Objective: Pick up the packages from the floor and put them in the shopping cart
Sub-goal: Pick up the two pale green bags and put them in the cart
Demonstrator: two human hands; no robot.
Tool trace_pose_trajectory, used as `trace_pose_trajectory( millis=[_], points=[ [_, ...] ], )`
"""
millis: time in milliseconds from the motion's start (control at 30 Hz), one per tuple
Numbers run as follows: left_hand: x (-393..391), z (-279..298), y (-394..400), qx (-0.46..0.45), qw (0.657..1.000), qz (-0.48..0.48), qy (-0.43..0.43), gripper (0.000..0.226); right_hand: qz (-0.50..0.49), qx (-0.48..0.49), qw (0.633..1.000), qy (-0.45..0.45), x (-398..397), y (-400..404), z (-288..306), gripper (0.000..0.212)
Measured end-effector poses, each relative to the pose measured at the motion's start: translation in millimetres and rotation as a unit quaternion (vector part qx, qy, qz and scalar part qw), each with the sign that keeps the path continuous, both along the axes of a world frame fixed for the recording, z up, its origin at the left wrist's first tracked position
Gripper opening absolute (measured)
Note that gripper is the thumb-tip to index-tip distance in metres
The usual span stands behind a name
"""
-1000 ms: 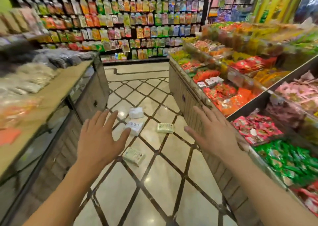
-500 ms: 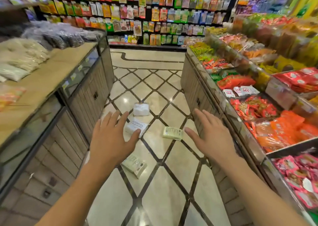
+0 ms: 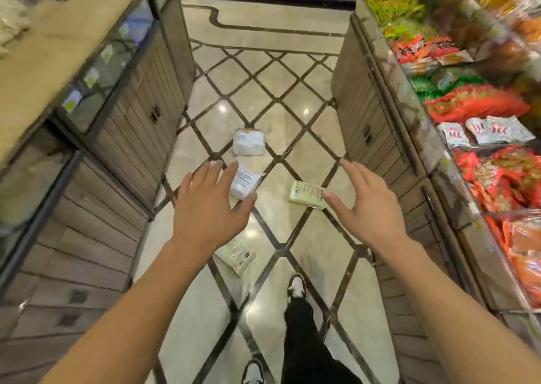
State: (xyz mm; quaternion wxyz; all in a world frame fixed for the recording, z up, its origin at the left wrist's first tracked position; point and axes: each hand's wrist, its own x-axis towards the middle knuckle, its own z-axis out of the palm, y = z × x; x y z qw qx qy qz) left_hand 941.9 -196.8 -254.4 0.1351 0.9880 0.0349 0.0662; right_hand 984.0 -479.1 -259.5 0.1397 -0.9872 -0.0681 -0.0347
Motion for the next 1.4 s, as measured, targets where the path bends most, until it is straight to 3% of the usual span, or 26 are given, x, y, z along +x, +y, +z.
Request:
trace_pose_trajectory(
  millis=[133, 433, 633, 867, 1033, 1200, 1400],
  points=[
    [72, -27, -8, -0.002, 1.000, 0.009, 0.017, 0.076, 0.024, 0.003, 0.999, 0.034, 84, 6, -33, 0.080],
    [228, -111, -25, -0.009, 0.987, 0.059, 0.152, 0.082, 0.072, 0.003, 0.987, 0.147, 265, 2, -128, 0.078],
    [296, -202, -32, -0.050, 0.985, 0.064, 0.149, 0.076, 0.040, 0.042, 0.980, 0.190, 326, 15, -227, 0.078],
    [326, -378, -18, -0.067, 0.958, 0.105, 0.259, 0.079, -0.039, 0.082, 0.966, 0.243, 336, 34, -414, 0.080],
    [308, -529, -6, -0.066, 0.932, 0.111, 0.338, 0.084, -0.029, 0.033, 0.964, 0.263, 344, 44, -562, 0.082],
    [310, -665, 20, -0.024, 0.884, 0.128, 0.449, 0.078, -0.038, -0.020, 0.957, 0.286, 369, 33, -688, 0.082],
    [321, -794, 54, -0.008, 0.796, 0.181, 0.578, 0.080, -0.045, -0.115, 0.921, 0.370, 453, 4, -806, 0.100]
  ],
)
